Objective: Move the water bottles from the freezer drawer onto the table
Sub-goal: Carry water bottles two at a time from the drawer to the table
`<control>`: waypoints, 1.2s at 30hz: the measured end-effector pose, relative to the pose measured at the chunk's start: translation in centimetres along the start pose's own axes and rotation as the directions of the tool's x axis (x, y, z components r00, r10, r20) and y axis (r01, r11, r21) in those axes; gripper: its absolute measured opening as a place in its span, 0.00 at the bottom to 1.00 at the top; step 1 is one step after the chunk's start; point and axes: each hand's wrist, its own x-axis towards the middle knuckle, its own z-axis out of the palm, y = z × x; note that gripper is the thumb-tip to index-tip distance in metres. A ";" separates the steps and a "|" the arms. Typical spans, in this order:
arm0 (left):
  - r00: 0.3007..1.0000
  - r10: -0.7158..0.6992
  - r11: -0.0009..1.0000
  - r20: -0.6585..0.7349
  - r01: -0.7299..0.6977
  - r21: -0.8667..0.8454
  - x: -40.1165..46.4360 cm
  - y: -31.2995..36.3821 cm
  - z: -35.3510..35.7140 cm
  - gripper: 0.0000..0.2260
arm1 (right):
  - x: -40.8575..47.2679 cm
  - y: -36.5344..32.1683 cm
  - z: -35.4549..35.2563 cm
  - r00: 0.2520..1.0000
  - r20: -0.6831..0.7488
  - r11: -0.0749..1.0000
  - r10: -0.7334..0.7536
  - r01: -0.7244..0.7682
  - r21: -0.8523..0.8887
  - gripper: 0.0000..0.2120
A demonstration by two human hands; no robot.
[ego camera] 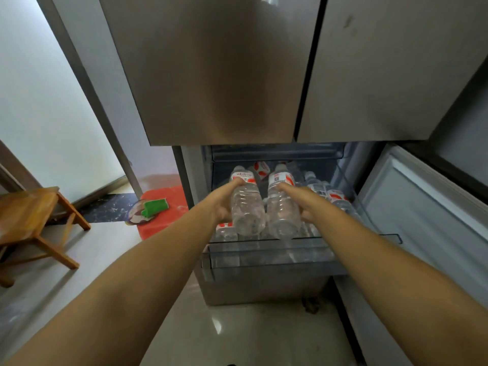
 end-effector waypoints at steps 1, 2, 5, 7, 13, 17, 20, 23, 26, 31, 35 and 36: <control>0.999 0.012 1.000 0.044 -0.012 -0.004 -1.1 -0.2 0.6 0.15 | -1.2 0.3 -0.4 1.000 0.007 0.997 -0.008 0.007 0.073 0.30; 0.995 0.018 1.000 0.095 -0.017 -0.009 -1.9 -0.5 1.2 0.14 | -2.0 0.8 -0.9 1.000 0.021 0.988 -0.022 0.019 0.151 0.28; 0.976 0.036 0.998 0.215 -0.024 -0.058 -4.0 -1.9 2.7 0.14 | -4.9 2.2 -2.5 0.990 0.112 0.925 -0.090 0.041 0.377 0.20; 0.961 0.036 0.997 0.275 -0.016 -0.077 -5.0 -3.4 3.6 0.16 | -7.1 3.2 -3.9 0.978 0.152 0.877 -0.141 0.052 0.478 0.14; 0.916 -0.034 0.996 0.399 -0.001 0.087 -5.9 -9.3 5.5 0.22 | -11.4 8.5 -8.4 0.970 0.197 0.918 -0.144 0.057 0.393 0.29; 0.911 -0.140 0.978 0.389 0.065 0.201 -6.0 -13.9 6.9 0.23 | -13.6 13.7 -10.9 0.984 -0.061 0.951 -0.165 0.175 0.256 0.39; 0.913 -0.169 0.929 0.371 0.022 0.368 -6.1 -17.3 8.4 0.18 | -15.3 17.3 -12.3 0.961 -0.192 0.974 -0.200 0.216 0.068 0.26; 0.907 -0.124 0.901 0.402 -0.066 0.428 -6.0 -20.9 9.9 0.12 | -17.0 21.1 -13.5 0.905 -0.368 0.977 -0.213 0.187 -0.105 0.25; 0.931 -0.119 0.819 0.345 -0.104 0.565 -5.7 -23.6 11.1 0.17 | -17.9 25.4 -14.5 0.877 -0.448 0.969 -0.174 0.072 -0.236 0.30; 0.932 -0.142 0.652 0.335 -0.166 0.740 -3.4 -26.8 11.9 0.06 | -18.9 31.5 -15.5 0.789 -0.615 0.968 -0.004 -0.150 -0.199 0.31; 0.895 -0.217 0.541 0.389 -0.221 0.812 -0.9 -28.2 12.3 0.11 | -19.3 33.9 -15.2 0.662 -0.740 0.957 0.118 -0.274 -0.092 0.35; 0.882 -0.242 0.514 0.403 -0.236 0.825 -0.2 -28.5 12.5 0.11 | -19.5 34.5 -15.0 0.631 -0.762 0.952 0.146 -0.300 -0.066 0.36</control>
